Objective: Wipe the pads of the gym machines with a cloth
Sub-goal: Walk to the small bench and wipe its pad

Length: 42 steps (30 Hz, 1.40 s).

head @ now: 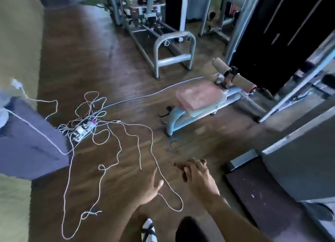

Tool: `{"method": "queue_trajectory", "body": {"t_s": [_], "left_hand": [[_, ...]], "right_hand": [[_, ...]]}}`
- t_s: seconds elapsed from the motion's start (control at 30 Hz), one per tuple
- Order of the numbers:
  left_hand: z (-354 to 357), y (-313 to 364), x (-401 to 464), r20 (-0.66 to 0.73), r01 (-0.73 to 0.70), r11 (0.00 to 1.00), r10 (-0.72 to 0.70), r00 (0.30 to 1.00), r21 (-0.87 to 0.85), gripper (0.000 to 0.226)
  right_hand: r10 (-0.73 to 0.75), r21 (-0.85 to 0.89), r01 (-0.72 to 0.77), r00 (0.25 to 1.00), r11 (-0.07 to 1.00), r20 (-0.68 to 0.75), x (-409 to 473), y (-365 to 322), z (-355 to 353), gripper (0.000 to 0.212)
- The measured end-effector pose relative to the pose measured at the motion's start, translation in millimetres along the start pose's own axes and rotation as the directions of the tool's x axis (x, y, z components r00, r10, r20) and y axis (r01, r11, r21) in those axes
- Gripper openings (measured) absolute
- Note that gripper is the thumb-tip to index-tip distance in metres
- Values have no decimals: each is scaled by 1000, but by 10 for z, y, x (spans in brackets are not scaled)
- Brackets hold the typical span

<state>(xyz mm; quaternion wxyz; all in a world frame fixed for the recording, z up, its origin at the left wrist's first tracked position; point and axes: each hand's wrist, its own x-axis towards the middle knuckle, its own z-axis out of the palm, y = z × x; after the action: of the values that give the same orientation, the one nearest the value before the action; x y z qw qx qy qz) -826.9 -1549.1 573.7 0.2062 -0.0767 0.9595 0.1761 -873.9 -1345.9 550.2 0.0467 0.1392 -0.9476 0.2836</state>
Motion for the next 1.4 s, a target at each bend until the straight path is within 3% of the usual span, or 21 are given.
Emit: {"method": "queue_trajectory", "body": {"t_s": [0.13, 0.27, 0.37, 0.47, 0.6, 0.67, 0.8, 0.97, 1.07, 1.17, 1.23, 1.33, 1.4], "left_hand": [[-458, 270, 914, 81, -99, 995, 97, 992, 28, 63], [-798, 614, 1814, 124, -198, 979, 202, 972, -44, 61], [-996, 789, 2445, 87, -276, 958, 270, 959, 71, 61], [-1160, 892, 3061, 121, -226, 972, 217, 969, 62, 59], [-1519, 1185, 4001, 130, -219, 973, 208, 970, 78, 55], [-1739, 1361, 4309, 128, -235, 969, 224, 966, 76, 50], [-1938, 1585, 5230, 123, -311, 948, 302, 945, 62, 52], [-1902, 1723, 6300, 195, -369, 928, 353, 915, 48, 65], [-1611, 1747, 7083, 213, -428, 899, 403, 890, 90, 66], [-1262, 1734, 7754, 227, -437, 886, 399, 888, 155, 67], [-1024, 1753, 8121, 240, -447, 879, 404, 883, 165, 66], [-614, 1825, 8761, 199, -456, 875, 424, 884, 163, 65], [-317, 1836, 9183, 119, -451, 877, 437, 892, 167, 67]], "right_hand": [[121, 40, -118, 991, 992, -58, 720, 132, -65, 42], [189, 59, -181, 967, 982, -172, 1500, 544, 111, 32], [268, 94, -258, 957, 962, -115, 2091, 945, 309, 39], [277, 121, -265, 956, 957, -96, 2656, 1163, 368, 22], [337, 58, -335, 941, 941, -32, 3642, 1388, 134, 39], [275, 16, -274, 960, 962, -63, 3979, 1511, 91, 38], [323, 75, -320, 946, 944, -32, 4823, 1940, 158, 42], [440, 77, -434, 886, 898, -146, 5439, 2402, 521, 34], [400, 35, -403, 888, 915, -228, 5855, 2788, 871, 28], [449, -46, -478, 850, 877, -277, 6168, 3139, 1256, 51], [503, -41, -533, 818, 845, -280, 6279, 3424, 1540, 62], [474, -87, -518, 829, 851, -297, 6596, 3956, 1923, 53], [527, -160, -550, 834, 820, -164, 6862, 4303, 2175, 56]]}}
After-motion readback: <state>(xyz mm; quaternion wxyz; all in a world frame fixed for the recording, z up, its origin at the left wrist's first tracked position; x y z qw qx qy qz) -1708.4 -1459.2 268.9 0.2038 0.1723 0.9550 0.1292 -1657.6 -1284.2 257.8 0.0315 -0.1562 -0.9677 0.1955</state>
